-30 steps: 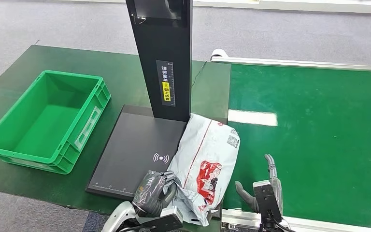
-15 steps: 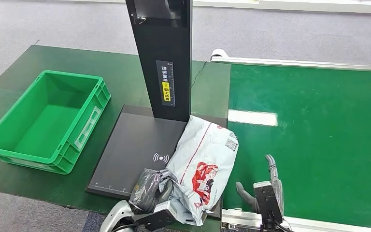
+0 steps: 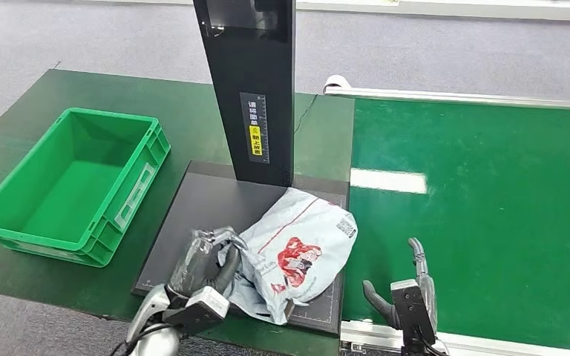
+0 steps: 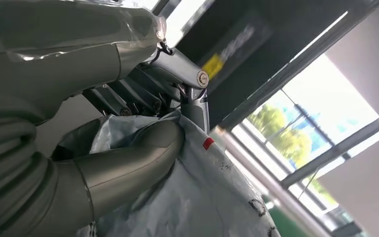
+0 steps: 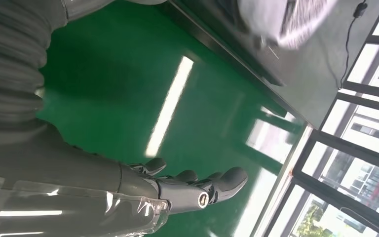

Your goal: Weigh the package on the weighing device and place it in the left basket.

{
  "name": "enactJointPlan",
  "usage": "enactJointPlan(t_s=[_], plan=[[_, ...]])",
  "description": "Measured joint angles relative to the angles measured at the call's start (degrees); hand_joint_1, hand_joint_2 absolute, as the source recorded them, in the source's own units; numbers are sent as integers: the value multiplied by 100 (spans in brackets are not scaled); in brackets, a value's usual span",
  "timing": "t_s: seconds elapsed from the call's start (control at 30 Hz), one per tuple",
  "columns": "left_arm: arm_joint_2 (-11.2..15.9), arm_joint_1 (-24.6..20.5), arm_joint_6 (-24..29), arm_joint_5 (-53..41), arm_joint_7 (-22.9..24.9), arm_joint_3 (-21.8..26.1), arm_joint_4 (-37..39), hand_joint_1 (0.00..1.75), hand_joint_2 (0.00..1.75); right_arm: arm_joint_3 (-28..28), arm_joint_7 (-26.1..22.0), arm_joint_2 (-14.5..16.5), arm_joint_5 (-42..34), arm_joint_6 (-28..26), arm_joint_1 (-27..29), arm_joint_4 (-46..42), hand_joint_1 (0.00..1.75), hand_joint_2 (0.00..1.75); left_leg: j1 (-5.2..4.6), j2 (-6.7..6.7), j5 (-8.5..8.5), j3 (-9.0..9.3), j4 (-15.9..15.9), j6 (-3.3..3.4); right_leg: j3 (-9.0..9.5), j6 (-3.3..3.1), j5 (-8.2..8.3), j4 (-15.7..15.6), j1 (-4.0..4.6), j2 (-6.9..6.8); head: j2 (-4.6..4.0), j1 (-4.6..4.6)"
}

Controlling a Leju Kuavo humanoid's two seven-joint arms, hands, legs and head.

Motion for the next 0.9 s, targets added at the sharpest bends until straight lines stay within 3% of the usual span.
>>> enactJointPlan(t_s=[0.47,0.9], plan=[[945,-1853,-267,1443,-212,951,-170,175,175,163,-252,-112,-617,-486,-228,370,0,175,0,1,6,1,1,1,1,1,4,2,1,1,0,0],[1741,-2877,134,1810,-91,2365,474,175,175,313,-253,-153,-621,-413,-318,478,0,175,0,5,7,-2,0,0,-3,-1,3,3,2,4,0,1]])
